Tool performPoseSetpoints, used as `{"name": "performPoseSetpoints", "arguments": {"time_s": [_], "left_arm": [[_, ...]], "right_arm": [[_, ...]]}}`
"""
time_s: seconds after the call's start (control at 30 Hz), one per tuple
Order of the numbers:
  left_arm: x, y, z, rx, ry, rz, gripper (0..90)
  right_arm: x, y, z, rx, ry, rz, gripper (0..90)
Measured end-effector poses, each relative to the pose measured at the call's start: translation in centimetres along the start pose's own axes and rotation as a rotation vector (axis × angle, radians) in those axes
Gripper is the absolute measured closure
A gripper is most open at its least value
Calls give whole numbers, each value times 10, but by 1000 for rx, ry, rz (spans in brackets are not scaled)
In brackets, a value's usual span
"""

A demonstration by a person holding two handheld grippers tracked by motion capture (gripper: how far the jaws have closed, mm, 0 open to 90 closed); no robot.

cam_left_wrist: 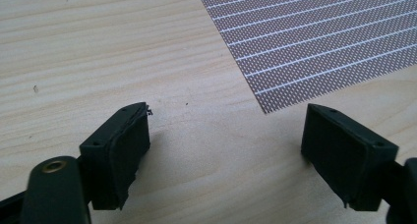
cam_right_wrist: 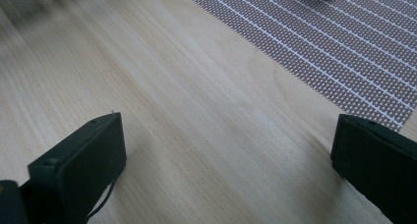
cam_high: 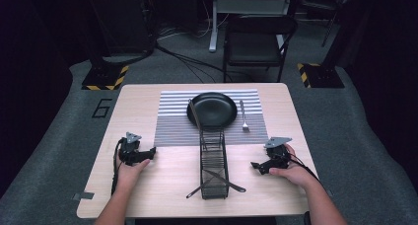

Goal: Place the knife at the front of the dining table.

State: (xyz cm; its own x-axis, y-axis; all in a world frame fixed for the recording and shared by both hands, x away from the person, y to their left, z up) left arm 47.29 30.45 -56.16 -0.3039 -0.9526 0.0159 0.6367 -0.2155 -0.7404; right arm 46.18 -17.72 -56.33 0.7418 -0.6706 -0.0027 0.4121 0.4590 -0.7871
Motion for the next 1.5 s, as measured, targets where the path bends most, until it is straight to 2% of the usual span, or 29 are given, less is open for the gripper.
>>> {"name": "performPoseSetpoints", "arguments": {"time_s": [0.23,0.37,0.53,0.77,0.83,0.87,0.9,0.93,1.0,1.07,1.2,1.33,1.4,1.5], "left_arm": [[4,-4,0,-3,2,-12,338],[7,-6,1,-8,-3,-13,364],[15,-16,6,0,6,-35,397],[25,-23,7,-16,25,-62,399],[29,-24,7,-4,31,-69,398],[32,-26,8,-22,38,-85,398],[35,-26,8,-8,35,-88,398],[36,-28,9,-21,40,-97,398],[39,-28,10,-13,35,-102,403],[46,-33,13,-24,52,-121,423],[55,-39,18,-16,73,-130,440],[60,-42,20,-4,70,-135,440],[65,-43,23,-6,61,-156,440],[69,-44,27,-7,63,-167,444]], "right_arm": [[0,0,0,0,0,0,0],[0,0,0,0,0,0,0],[0,0,0,-1,-2,2,0],[0,0,0,-1,-7,5,0],[0,0,0,0,-7,5,0],[0,0,0,0,-7,6,0],[0,0,0,0,-7,5,0],[0,0,0,0,-7,6,0],[0,0,0,-1,-7,6,0],[0,0,0,0,-7,5,0],[0,0,0,-1,-7,5,0],[0,0,0,0,-7,5,0],[0,0,0,0,-8,5,0],[0,0,0,0,-8,5,0]]}}
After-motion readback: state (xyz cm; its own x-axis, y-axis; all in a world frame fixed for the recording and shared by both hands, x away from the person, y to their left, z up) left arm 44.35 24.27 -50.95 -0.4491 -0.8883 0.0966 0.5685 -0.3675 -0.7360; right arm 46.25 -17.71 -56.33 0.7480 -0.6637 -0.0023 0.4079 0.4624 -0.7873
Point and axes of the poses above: each handheld gripper's, and its own axes: y roughly forward along the jaws, z roughly out of its top, x roughly to its right, the point moved 5 cm from there along y, roughly forward along the jaws, and after that the axes turned 7 degrees about -x, right-handed, at the moved point
